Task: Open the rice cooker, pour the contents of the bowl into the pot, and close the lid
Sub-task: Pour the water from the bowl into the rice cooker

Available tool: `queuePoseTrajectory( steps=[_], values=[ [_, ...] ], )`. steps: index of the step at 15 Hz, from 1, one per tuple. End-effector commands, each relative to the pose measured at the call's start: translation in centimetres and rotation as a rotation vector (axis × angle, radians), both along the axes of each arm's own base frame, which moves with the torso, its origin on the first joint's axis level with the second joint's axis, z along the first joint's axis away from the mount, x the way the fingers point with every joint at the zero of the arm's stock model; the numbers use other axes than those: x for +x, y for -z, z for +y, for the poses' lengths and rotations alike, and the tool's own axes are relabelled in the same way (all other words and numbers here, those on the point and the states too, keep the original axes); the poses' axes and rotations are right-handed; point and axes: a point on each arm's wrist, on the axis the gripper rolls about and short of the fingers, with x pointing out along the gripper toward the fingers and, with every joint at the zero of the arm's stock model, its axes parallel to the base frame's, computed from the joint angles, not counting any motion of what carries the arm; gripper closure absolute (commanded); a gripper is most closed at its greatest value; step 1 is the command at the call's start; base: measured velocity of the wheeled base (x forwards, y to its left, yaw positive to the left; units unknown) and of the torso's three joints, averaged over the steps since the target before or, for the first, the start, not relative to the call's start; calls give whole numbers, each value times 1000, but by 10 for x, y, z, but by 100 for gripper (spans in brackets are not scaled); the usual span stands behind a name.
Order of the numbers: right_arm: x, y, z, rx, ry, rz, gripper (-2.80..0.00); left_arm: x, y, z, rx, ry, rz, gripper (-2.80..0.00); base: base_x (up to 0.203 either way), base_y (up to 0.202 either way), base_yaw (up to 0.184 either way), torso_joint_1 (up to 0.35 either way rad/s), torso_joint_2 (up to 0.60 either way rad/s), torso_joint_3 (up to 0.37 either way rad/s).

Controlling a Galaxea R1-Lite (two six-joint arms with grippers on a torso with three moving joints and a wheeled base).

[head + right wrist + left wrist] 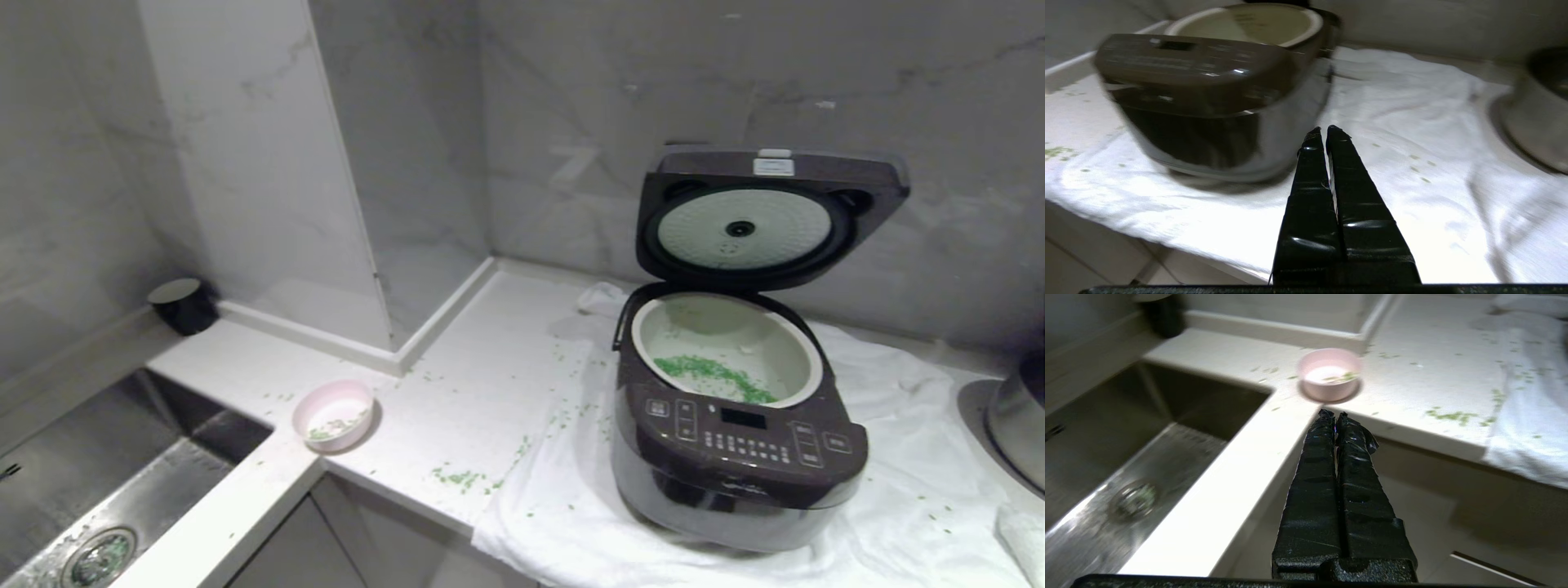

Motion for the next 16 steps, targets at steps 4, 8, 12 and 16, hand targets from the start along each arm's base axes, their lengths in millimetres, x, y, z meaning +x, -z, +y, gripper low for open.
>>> queuePoseTrajectory(
  steps=[4, 8, 12, 16],
  values=[
    [0, 0, 0, 0, 0, -1, 0, 0, 0, 0, 0, 0, -1, 0, 3, 7, -177, 1, 4, 5],
    [0, 0, 0, 2, 0, -1, 0, 0, 0, 0, -1, 0, 0, 0, 2, 6, -133, 4, 1, 3],
    [0, 0, 0, 2, 0, -1, 0, 0, 0, 0, 1, 0, 0, 0, 0, 0, 0, 0, 0, 0],
    [0, 0, 0, 2, 0, -1, 0, 0, 0, 0, 3, 0, 0, 0, 127, 0, 1, 0, 0, 3]
  ],
)
